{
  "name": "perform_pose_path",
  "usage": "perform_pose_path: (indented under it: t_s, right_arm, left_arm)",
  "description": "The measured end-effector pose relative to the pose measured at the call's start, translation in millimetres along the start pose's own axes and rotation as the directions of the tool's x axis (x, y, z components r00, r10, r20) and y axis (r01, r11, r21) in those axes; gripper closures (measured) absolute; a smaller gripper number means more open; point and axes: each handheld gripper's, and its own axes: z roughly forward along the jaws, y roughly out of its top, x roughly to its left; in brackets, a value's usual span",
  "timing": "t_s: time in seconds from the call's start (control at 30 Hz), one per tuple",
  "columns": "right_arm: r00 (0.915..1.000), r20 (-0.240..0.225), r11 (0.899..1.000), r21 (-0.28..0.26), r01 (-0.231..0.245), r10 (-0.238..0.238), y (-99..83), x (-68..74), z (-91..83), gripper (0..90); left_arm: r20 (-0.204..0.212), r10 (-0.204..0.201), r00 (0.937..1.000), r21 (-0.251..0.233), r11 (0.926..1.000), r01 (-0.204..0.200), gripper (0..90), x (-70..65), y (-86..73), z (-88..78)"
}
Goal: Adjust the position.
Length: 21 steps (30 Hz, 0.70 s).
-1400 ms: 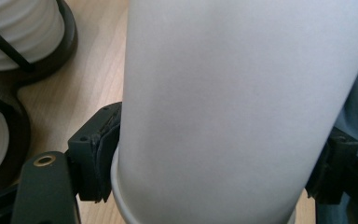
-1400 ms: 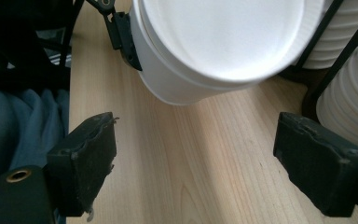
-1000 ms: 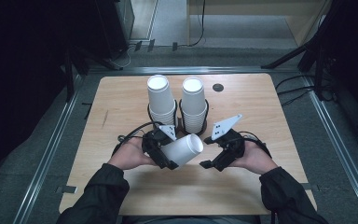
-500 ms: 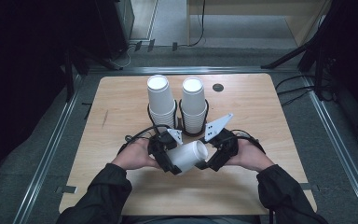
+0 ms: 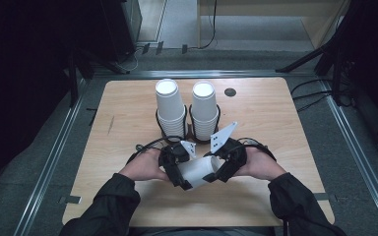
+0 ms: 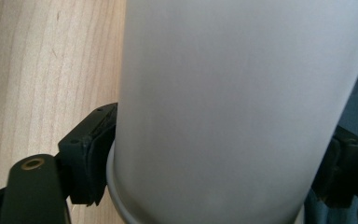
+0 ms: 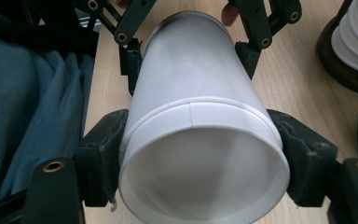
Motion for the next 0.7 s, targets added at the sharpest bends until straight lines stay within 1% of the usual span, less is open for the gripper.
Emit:
perform_pose_path:
  t_s: [0.03, 0.1, 0.13, 0.17, 0.2, 0.23, 0.27, 0.3, 0.33, 0.37, 0.4, 0.43, 0.47, 0.5, 0.53, 0.57, 0.6, 0.63, 0.67, 0.7]
  right_arm:
    - [1.0000, -0.002, 1.000, -0.001, -0.005, 0.005, 0.0, 0.2, -0.6, 26.9]
    - [0.9999, 0.002, 1.000, -0.002, -0.011, 0.011, -0.1, 0.0, -2.1, 26.8]
    - [0.9998, -0.002, 1.000, -0.001, -0.022, 0.022, -0.7, -0.9, -3.3, 26.4]
    - [0.9992, -0.009, 0.999, 0.000, -0.039, 0.039, -1.3, -1.5, -4.6, 26.3]
    - [0.9991, -0.006, 0.999, -0.001, -0.043, 0.042, -2.1, -2.2, -5.6, 26.3]
    - [0.9988, 0.001, 0.999, -0.002, -0.049, 0.049, -3.1, -2.7, -6.8, 26.2]
    - [0.9984, -0.001, 0.998, -0.011, -0.057, 0.057, -4.5, -3.3, -8.1, 26.2]
    - [0.9980, -0.003, 0.998, -0.019, -0.063, 0.063, -5.9, -3.8, -10.1, 26.2]
    - [0.9977, 0.002, 0.997, -0.025, -0.068, 0.068, -7.0, -4.1, -11.7, 26.2]
    - [0.9972, 0.003, 0.997, -0.030, -0.075, 0.075, -8.2, -4.0, -13.3, 26.2]
    - [0.9974, 0.013, 0.997, -0.036, -0.071, 0.071, -9.3, -4.0, -14.3, 26.2]
    - [0.9962, 0.014, 0.996, -0.041, -0.085, 0.086, -12.3, -4.2, -15.7, 26.1]
    - [0.9959, 0.023, 0.995, -0.044, -0.087, 0.088, -13.9, -4.2, -16.0, 26.1]
    - [0.9950, 0.026, 0.994, -0.044, -0.095, 0.096, -16.0, -4.9, -16.3, 26.0]
    - [0.9948, 0.024, 0.994, -0.043, -0.098, 0.099, -17.3, -5.8, -16.5, 26.1]
    - [0.9939, 0.041, 0.994, -0.052, -0.100, 0.103, -18.7, -6.4, -17.8, 26.1]
    - [0.9929, 0.035, 0.992, -0.059, -0.112, 0.114, -19.2, -6.6, -18.8, 26.0]
    - [0.9922, 0.039, 0.991, -0.074, -0.116, 0.119, -20.0, -6.4, -20.6, 26.0]
    - [0.9914, 0.031, 0.988, -0.097, -0.123, 0.127, -21.4, -7.5, -22.9, 26.0]
    - [0.9902, 0.027, 0.985, -0.109, -0.133, 0.137, -22.6, -8.0, -24.6, 26.0]
  left_arm:
    - [0.001, 0.002, 1.0000, -0.003, 1.0000, -0.002, 14.6, 0.1, -0.1, -0.2]
    - [-0.004, 0.004, 1.0000, -0.028, 0.9996, -0.004, 12.8, 0.5, -0.7, -1.5]
    - [-0.015, 0.002, 0.9999, -0.045, 0.9990, -0.003, 11.0, -1.2, -1.4, -2.1]
    - [-0.025, 0.002, 0.9997, -0.056, 0.9984, -0.004, 6.2, -2.5, -1.4, -2.5]
    - [-0.031, -0.006, 0.9995, -0.059, 0.9982, 0.004, 1.1, -3.3, -1.0, -2.9]
    - [-0.053, -0.002, 0.9986, -0.068, 0.9977, -0.002, 0.7, -3.7, -0.8, -4.0]
    - [-0.069, -0.004, 0.9976, -0.092, 0.9958, -0.003, 0.7, -3.5, -1.1, -5.9]
    - [-0.063, -0.006, 0.9980, -0.109, 0.9940, 0.000, 0.7, -2.7, -1.7, -8.1]
    - [-0.086, 0.003, 0.9963, -0.127, 0.9917, -0.014, 0.3, -2.4, -2.4, -10.5]
    - [-0.080, -0.006, 0.9968, -0.142, 0.9898, -0.005, 0.2, -1.8, -3.0, -11.9]
    - [-0.077, -0.017, 0.9969, -0.179, 0.9838, 0.003, 0.0, -1.1, -4.8, -14.6]
    - [-0.083, -0.029, 0.9961, -0.195, 0.9808, 0.012, 0.0, -0.6, -5.7, -16.0]
    - [-0.065, -0.041, 0.9970, -0.202, 0.9789, 0.028, 0.0, 1.1, -6.6, -17.2]
    - [-0.074, -0.036, 0.9966, -0.211, 0.9774, 0.019, 0.0, 1.0, -7.6, -18.2]
    - [-0.075, -0.042, 0.9963, -0.217, 0.9759, 0.025, 0.0, 2.1, -9.1, -19.9]
    - [-0.066, -0.051, 0.9965, -0.221, 0.9747, 0.036, 0.0, 2.8, -10.1, -20.6]
    - [-0.073, -0.048, 0.9962, -0.227, 0.9735, 0.030, 0.0, 3.2, -11.8, -22.1]
    - [-0.061, -0.054, 0.9967, -0.238, 0.9706, 0.038, 0.0, 3.6, -13.9, -23.4]
    - [-0.061, -0.056, 0.9966, -0.247, 0.9682, 0.039, 0.0, 3.7, -15.2, -24.6]
    - [-0.061, -0.056, 0.9966, -0.254, 0.9665, 0.038, 0.0, 3.5, -16.2, -25.7]
